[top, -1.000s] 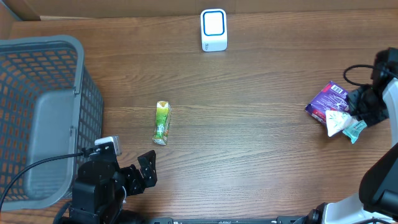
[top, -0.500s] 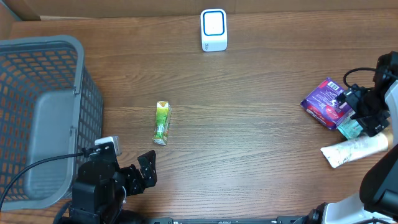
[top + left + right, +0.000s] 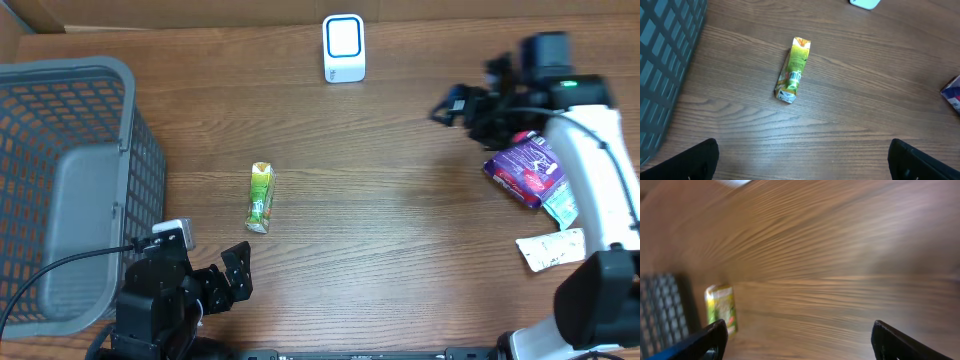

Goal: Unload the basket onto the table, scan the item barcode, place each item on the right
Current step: 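Move right gripper left over the green tea pouch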

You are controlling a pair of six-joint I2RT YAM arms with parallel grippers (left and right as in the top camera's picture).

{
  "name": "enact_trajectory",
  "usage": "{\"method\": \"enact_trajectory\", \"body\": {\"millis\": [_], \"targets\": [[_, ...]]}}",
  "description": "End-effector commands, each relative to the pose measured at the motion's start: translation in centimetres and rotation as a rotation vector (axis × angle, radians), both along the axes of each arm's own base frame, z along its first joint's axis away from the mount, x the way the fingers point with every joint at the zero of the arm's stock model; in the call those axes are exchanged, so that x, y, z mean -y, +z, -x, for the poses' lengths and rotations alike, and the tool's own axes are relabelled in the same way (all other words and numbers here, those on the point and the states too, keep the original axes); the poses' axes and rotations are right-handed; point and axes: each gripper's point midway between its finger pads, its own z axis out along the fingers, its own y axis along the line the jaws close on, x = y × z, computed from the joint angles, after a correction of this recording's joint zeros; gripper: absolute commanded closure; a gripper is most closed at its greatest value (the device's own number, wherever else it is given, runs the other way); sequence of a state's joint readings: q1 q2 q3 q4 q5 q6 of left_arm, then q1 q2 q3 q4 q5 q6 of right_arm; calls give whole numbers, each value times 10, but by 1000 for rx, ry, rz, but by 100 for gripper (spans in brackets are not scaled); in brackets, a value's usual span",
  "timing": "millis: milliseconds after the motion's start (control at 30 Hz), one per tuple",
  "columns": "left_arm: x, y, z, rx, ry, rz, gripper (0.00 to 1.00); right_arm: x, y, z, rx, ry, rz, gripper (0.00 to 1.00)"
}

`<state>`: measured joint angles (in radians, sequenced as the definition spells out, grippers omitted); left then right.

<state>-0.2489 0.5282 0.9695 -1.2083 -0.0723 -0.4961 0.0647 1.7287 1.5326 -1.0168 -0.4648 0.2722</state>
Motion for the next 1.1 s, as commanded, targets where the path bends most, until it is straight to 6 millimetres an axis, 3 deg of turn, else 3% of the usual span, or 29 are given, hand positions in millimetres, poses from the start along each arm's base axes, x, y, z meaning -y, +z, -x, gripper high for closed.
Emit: {"method": "enact_trajectory", "body": {"millis": [0, 167, 267, 367, 500, 767, 900, 1067], "targets": [[-2, 1, 0, 9, 8, -8, 0, -83, 0, 2, 33, 114, -17, 8], [-2, 1, 0, 9, 8, -8, 0, -171, -21, 15, 46, 221, -42, 8], [-2, 1, 0, 9, 8, -8, 1, -213, -33, 27, 47, 272, -70, 8], [-2, 1, 0, 9, 8, -8, 1, -243, -44, 34, 69, 328, -85, 7], [-2, 1, 0, 9, 8, -8, 1, -269, -62, 29, 150, 397, -73, 7], [-2, 1, 0, 9, 8, -8, 0, -292, -111, 2, 270, 453, -38, 8], [-2, 1, 0, 9, 8, -8, 0, -309, -123, 21, 216, 534, -135, 11], [-2, 1, 0, 9, 8, -8, 0, -320, -121, 31, 192, 539, -164, 10]]}}
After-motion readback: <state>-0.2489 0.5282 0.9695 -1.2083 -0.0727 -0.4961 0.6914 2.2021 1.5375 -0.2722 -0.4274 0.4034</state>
